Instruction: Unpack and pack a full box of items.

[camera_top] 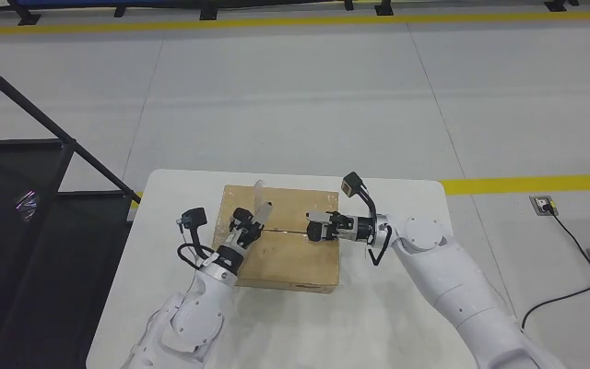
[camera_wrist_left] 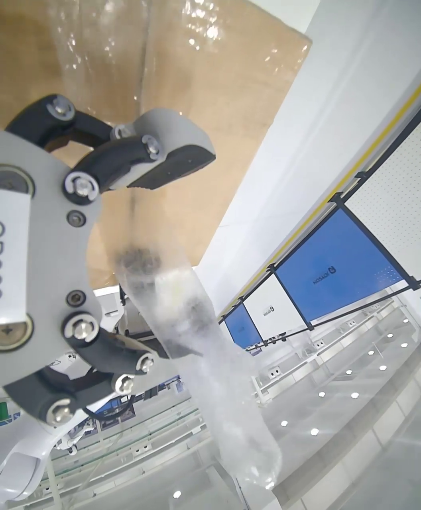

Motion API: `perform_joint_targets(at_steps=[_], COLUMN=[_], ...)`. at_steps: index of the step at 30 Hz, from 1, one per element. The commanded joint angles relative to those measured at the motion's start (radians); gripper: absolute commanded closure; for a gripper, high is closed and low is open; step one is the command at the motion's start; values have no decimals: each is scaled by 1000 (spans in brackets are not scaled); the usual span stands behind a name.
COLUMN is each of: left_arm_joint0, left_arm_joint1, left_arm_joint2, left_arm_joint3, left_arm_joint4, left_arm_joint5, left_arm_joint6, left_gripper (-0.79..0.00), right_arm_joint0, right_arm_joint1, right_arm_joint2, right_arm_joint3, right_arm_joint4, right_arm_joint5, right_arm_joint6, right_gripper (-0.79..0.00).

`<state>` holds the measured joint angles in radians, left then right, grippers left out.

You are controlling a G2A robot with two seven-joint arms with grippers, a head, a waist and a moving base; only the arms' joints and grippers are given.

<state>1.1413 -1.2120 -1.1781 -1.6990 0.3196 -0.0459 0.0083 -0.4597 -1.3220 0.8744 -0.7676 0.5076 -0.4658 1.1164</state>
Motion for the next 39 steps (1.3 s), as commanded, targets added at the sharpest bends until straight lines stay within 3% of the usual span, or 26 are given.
perform_joint_targets(at_steps=[1,6,20,29,39], left_arm_joint0=[0,3,-10,-19,-52], left_arm_joint1=[-2,-7,-21,-30,-46], left_arm_joint2=[4,4,4,16,52], left_arm_joint3=[0,-3,13,14,46], left_arm_joint4=[6,17,20,42,64], left_arm_joint5=[-2,-7,-12,-16,-5], left_arm_joint6=[0,-4,-34,-45,-55], left_gripper=[-785,-785,-785,-785,-785], right_arm_joint0=[0,0,-163,-308,-389], right_arm_joint1=[0,0,64,112,134], right_arm_joint2=[0,0,158,290,359], right_arm_joint3=[0,0,-239,-420,-490], right_arm_joint4=[0,0,-83,-115,-114], right_arm_joint5=[0,0,-18,8,9], right_arm_joint6=[0,0,-145,-150,-140], right_gripper=[-785,-785,-785,-785,-785])
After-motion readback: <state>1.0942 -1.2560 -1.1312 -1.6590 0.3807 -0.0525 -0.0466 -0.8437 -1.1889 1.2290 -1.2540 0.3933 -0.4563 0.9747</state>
